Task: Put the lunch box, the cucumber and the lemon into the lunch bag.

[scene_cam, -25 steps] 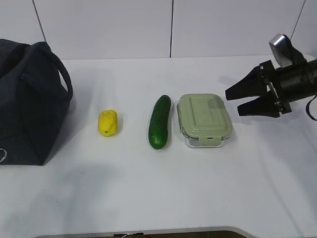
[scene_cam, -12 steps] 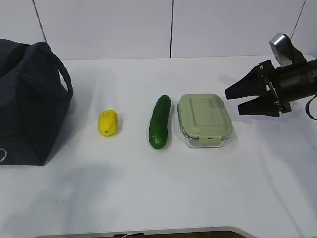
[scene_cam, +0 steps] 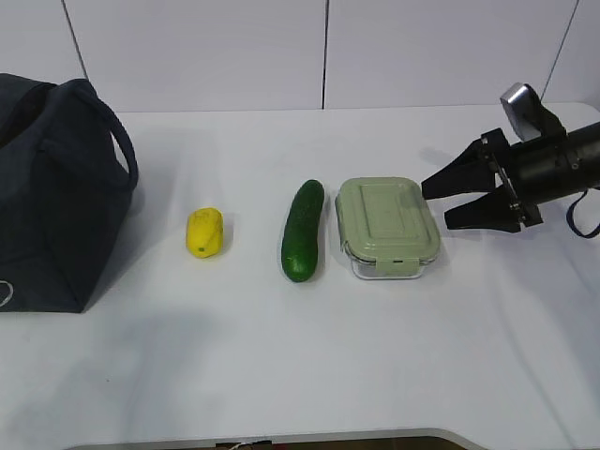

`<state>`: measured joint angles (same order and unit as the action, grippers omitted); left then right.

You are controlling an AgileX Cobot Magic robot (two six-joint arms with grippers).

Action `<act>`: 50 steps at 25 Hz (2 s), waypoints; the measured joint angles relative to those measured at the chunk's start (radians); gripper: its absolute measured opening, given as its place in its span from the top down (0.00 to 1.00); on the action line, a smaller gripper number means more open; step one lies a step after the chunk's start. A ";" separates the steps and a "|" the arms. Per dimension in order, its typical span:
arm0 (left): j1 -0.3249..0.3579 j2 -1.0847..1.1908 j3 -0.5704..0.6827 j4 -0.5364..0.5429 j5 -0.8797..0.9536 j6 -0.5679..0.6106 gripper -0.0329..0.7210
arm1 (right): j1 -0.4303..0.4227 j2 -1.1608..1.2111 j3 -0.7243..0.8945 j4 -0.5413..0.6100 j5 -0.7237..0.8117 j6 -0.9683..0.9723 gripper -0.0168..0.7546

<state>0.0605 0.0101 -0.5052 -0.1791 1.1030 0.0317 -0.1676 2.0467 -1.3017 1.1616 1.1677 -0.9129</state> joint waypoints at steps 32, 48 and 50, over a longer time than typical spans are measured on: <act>0.000 0.000 0.000 0.000 0.000 0.000 0.38 | 0.002 0.137 -0.085 0.028 0.004 0.065 0.22; 0.000 0.000 0.000 0.000 0.000 0.000 0.38 | 0.002 0.167 -0.085 0.058 0.004 0.065 0.22; 0.000 0.000 0.000 0.000 0.000 0.000 0.38 | 0.002 0.168 -0.085 0.061 0.004 0.065 0.22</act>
<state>0.0605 0.0101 -0.5052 -0.1791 1.1030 0.0317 -0.1658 2.2149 -1.3870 1.2230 1.1717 -0.8474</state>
